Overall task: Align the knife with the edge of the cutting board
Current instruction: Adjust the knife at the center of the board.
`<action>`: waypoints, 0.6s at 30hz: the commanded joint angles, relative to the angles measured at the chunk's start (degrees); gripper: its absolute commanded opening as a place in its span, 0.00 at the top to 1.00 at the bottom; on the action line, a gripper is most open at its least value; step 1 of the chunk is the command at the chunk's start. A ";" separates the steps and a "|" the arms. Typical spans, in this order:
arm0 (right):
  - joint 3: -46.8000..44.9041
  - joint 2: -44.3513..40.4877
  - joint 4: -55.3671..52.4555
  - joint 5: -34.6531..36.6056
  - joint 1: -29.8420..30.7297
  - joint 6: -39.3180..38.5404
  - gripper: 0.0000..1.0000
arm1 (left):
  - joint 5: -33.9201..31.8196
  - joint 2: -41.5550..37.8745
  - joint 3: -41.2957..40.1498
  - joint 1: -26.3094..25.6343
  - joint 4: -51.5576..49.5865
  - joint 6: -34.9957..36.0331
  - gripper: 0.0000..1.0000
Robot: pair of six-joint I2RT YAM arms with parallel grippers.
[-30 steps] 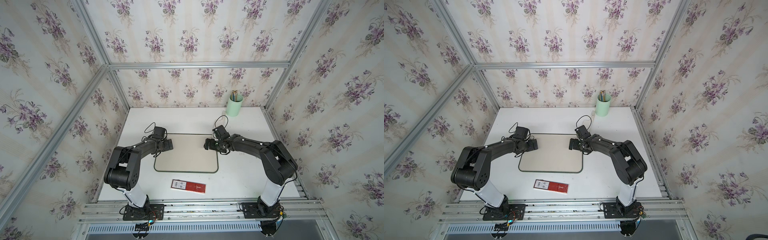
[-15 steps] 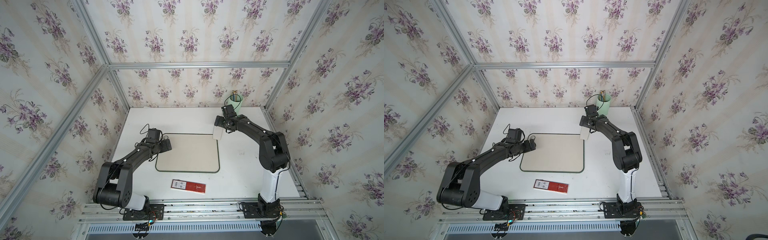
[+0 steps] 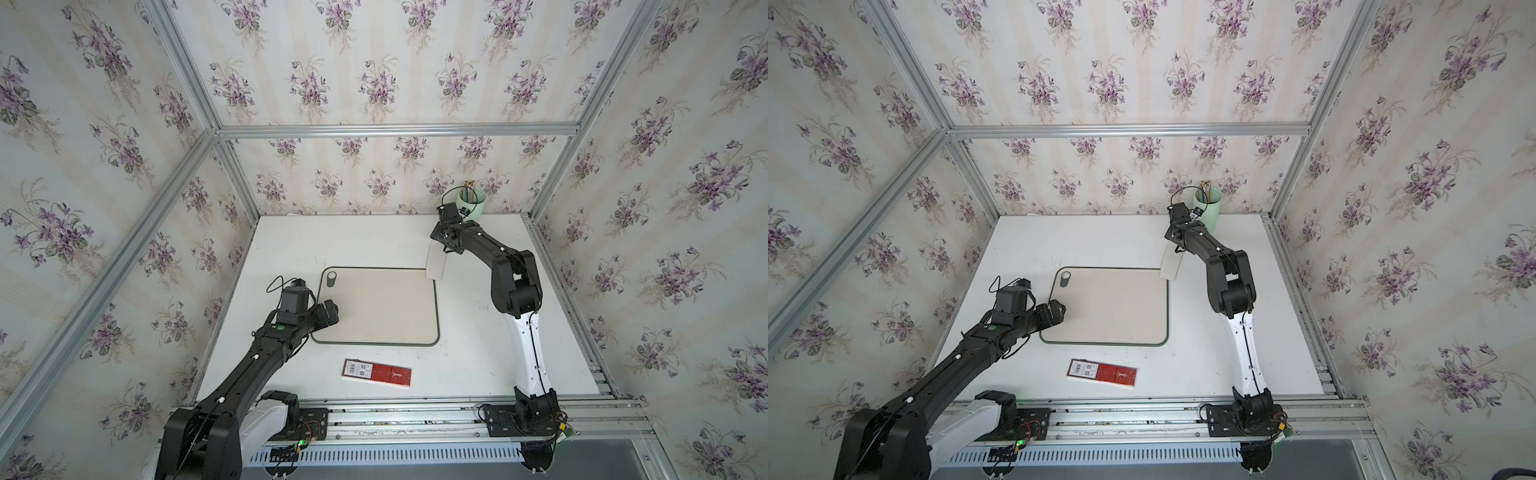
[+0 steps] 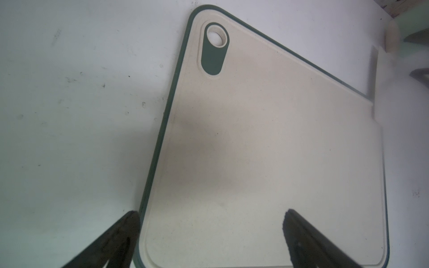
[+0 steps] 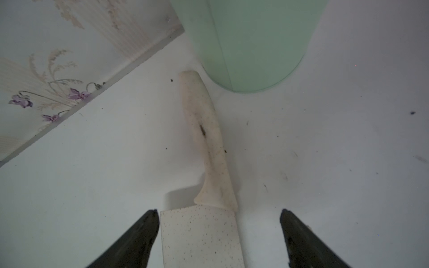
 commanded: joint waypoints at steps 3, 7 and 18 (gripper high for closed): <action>5.01 4.94 -3.53 1.04 -1.03 4.12 0.16 | 0.22 -1.59 -0.76 0.06 -1.20 -0.01 0.01; 6.01 6.04 -5.15 2.26 -1.92 5.22 0.15 | 0.22 -0.61 -0.90 0.04 -0.57 0.06 0.01; -4.21 0.68 -11.33 8.81 -2.40 8.86 0.15 | 0.92 -0.09 -1.44 0.06 0.65 0.18 0.01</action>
